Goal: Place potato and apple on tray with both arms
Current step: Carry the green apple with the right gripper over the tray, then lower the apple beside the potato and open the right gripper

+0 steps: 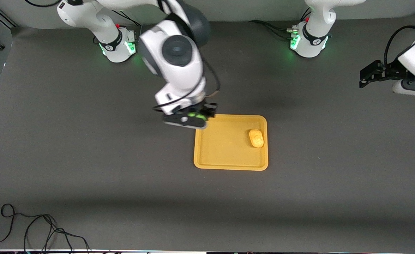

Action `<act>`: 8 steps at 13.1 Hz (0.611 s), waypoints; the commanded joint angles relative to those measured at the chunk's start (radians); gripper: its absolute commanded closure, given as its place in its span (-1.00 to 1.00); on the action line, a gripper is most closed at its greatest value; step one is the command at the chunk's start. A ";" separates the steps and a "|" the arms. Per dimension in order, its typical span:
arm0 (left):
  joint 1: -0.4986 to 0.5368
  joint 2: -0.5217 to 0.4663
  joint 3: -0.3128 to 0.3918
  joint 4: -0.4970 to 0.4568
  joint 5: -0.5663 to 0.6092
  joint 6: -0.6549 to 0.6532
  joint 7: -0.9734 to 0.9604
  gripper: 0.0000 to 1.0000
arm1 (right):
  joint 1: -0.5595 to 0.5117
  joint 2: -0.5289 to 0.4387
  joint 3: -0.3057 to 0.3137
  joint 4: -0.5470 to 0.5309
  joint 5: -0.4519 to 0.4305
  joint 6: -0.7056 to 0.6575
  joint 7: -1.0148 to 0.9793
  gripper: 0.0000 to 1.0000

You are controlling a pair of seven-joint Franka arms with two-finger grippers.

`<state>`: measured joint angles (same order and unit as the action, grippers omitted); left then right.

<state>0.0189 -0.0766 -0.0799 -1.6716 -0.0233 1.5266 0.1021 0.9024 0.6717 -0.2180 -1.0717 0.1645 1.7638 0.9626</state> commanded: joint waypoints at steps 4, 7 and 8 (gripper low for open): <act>0.006 -0.025 0.002 -0.039 -0.010 0.015 0.018 -1.00 | 0.029 0.288 0.028 0.092 -0.051 0.256 0.110 0.21; 0.004 -0.023 0.000 -0.039 -0.012 0.020 0.016 -1.00 | 0.029 0.362 0.028 0.087 -0.053 0.339 0.110 0.20; 0.004 -0.020 0.000 -0.039 -0.012 0.023 0.011 -1.00 | 0.029 0.379 0.028 0.084 -0.057 0.359 0.110 0.19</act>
<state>0.0199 -0.0777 -0.0793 -1.6926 -0.0238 1.5380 0.1022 0.9305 1.0124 -0.1867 -1.0363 0.1318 2.1085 1.0407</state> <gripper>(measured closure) 0.000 0.286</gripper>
